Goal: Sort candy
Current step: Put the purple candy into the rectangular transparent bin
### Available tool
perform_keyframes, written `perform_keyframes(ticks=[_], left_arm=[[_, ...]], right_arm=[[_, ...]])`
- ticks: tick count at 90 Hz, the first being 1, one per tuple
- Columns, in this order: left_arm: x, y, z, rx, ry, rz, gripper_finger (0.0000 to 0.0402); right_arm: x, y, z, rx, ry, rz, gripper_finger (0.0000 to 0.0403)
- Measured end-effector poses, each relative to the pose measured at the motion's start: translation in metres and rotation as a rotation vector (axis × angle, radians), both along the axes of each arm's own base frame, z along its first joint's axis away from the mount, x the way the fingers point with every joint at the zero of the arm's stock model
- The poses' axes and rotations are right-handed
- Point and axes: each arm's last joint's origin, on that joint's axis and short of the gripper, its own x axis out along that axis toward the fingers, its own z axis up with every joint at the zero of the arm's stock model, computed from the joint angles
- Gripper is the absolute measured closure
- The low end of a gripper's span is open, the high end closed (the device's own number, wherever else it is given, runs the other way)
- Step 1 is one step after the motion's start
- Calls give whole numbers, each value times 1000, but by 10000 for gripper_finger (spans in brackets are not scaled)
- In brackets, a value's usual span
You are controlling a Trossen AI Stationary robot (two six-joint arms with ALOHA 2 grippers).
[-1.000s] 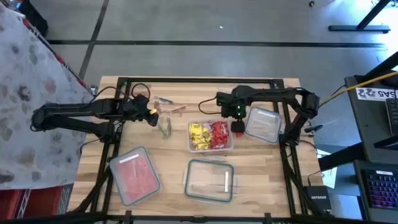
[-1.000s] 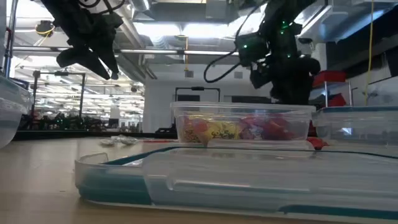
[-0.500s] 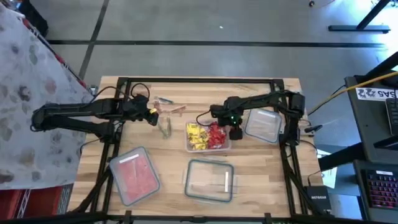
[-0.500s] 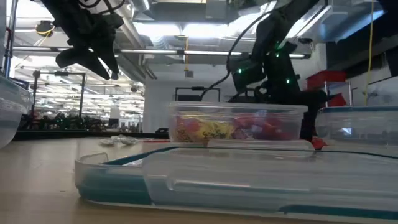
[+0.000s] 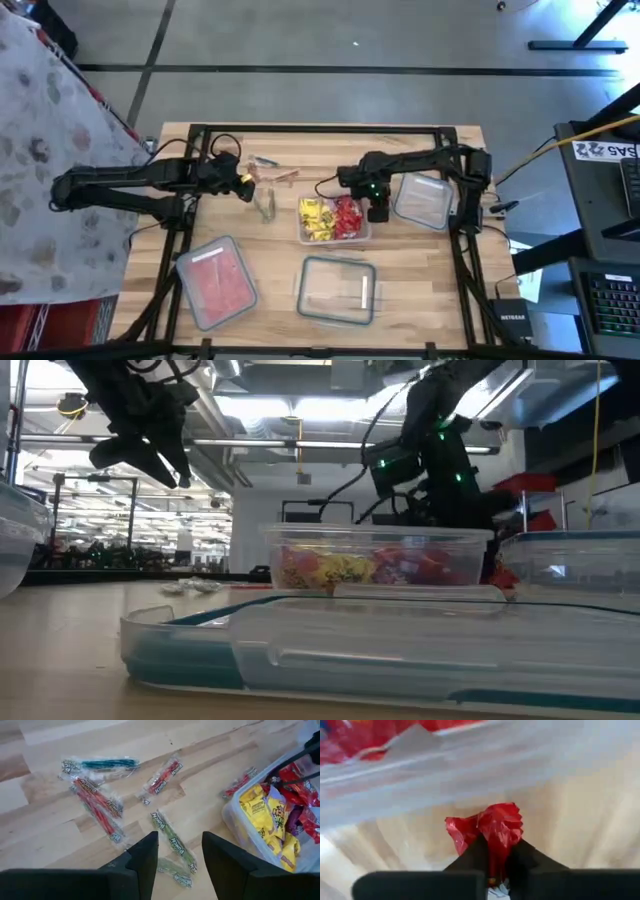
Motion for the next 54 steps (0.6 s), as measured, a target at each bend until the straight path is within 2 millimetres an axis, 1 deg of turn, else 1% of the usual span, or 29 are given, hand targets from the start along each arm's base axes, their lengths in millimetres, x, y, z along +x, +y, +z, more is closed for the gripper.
perform_keyframes(ticks=[9, 18, 24, 30, 36, 40, 45, 54], left_arm=[[0, 0, 0, 5, 4, -5, 265], [0, 0, 0, 7, 5, -5, 265], [0, 0, 0, 7, 5, -6, 265], [0, 0, 0, 7, 4, -6, 265], [0, 0, 0, 8, 6, -7, 265], [0, 0, 0, 8, 7, -7, 265], [0, 0, 0, 10, 8, -10, 265], [0, 0, 0, 12, 14, -21, 265]], right_arm=[[8, -2, 30, -14, -61, -12, 365], [15, -2, 58, 26, -137, -14, 373], [18, 0, 76, 99, -191, -38, 383], [23, 4, 87, 228, -253, -80, 391], [28, 12, 92, 354, -301, -104, 394], [31, 19, 91, 390, -315, -100, 394], [35, 28, 89, 374, -326, -92, 390], [38, 45, 78, 283, -306, -76, 377]])
